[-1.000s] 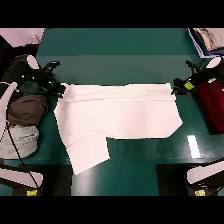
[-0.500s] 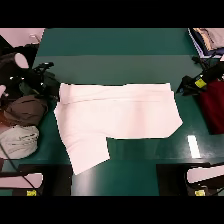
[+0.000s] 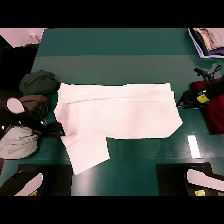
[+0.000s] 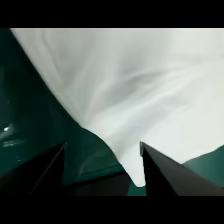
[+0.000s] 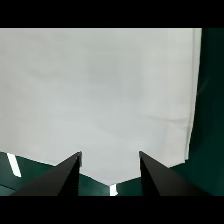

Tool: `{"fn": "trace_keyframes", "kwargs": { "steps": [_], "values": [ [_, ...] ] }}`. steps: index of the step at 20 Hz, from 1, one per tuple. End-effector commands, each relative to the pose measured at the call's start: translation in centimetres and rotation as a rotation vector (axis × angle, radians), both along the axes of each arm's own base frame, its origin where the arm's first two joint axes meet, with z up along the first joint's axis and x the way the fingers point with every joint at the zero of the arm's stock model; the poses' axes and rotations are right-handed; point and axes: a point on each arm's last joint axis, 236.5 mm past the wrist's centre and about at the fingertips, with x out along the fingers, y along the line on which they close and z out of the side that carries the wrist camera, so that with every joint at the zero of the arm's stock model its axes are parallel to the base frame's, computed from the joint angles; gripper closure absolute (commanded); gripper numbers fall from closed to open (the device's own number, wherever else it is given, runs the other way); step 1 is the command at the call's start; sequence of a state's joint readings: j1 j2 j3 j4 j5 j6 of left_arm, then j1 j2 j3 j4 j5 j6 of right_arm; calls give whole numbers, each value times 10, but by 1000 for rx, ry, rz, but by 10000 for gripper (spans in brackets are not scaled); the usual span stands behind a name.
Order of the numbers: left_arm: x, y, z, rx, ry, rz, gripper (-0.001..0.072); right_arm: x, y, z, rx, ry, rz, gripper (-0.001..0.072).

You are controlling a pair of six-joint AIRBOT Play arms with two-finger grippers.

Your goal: Fold the shirts.

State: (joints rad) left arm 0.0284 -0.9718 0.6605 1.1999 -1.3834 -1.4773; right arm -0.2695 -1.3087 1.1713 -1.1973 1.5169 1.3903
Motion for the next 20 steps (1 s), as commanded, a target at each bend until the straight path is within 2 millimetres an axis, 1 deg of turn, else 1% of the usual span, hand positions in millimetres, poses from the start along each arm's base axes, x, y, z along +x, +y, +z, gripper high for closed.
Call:
{"fn": "trace_keyframes", "kwargs": {
  "steps": [1,5,9,13,15,16,17,18,19,20],
  "values": [
    [-37,-21,-16,-88,82,47,159,-6,2,3,-8,-29,-4,288],
    [-44,-25,-21,-104,109,57,159,-6,2,4,-8,-32,-4,288],
    [-58,-30,-31,-128,147,69,159,-6,2,4,-8,-31,-4,288],
    [-54,-38,-40,-159,124,117,159,-6,2,4,-9,-32,-5,288],
    [-52,-38,-44,-157,112,126,161,-6,2,4,-9,-32,-5,288],
    [-50,-38,-44,-159,102,132,275,-6,2,4,-8,-32,-4,288],
    [-46,-41,-42,-175,91,140,465,-7,2,4,-8,-30,-4,288],
    [-42,-47,-39,-203,76,141,614,-10,3,5,-5,-17,2,288],
    [-39,-53,-35,-235,61,138,680,-16,2,4,-9,5,11,288],
    [-35,-55,-30,-246,50,131,680,-23,0,3,-13,30,16,288]
  ]
}}
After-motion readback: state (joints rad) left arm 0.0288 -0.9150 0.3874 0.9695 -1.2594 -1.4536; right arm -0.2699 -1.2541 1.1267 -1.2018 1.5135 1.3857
